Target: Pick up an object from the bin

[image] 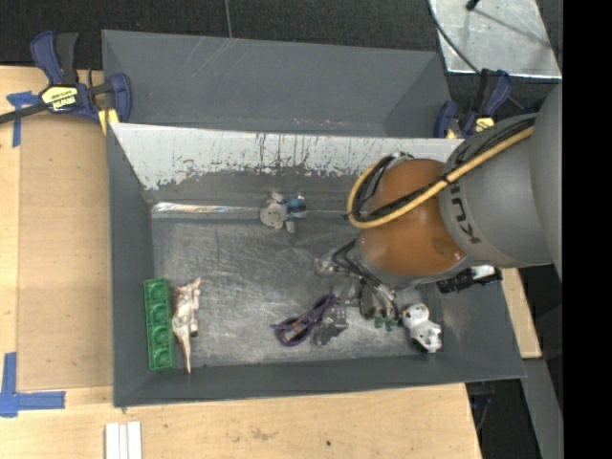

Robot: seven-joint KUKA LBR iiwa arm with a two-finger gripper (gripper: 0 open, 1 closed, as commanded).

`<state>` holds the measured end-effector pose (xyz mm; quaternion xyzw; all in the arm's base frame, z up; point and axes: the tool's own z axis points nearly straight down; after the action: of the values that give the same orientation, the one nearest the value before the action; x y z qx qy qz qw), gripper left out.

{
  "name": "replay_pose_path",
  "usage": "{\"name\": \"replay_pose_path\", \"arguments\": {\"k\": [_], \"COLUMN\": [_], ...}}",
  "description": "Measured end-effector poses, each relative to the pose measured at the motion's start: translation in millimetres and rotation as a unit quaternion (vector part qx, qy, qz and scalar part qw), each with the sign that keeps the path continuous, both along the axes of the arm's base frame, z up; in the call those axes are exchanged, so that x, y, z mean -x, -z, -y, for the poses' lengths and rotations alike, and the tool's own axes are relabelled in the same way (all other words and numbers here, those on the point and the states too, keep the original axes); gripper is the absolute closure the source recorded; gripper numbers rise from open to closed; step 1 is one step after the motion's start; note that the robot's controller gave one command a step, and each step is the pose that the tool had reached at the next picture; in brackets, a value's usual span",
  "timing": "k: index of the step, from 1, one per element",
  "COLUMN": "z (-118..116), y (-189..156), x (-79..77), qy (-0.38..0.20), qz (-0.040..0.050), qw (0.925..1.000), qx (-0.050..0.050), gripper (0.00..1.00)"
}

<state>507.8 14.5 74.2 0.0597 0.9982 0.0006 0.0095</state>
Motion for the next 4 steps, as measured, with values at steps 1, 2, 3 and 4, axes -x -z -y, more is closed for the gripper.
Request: {"name": "replay_pose_path", "arguments": {"k": [1, 2, 3, 4], "z": [-52, -52, -77, -77], "y": [-3, -3, 0, 0], "x": [-5.1, -5.1, -12.2, -12.3], "qy": [0.008, 0.008, -0.245, -0.248], "qz": [0.0018, 0.0018, -0.0015, -0.0013], "qw": [1.0, 1.0, 0.9696, 0.9688], "qx": [-0.001, -0.001, 0.003, 0.003], "gripper": [1.0, 1.0, 0.0, 0.0]}}
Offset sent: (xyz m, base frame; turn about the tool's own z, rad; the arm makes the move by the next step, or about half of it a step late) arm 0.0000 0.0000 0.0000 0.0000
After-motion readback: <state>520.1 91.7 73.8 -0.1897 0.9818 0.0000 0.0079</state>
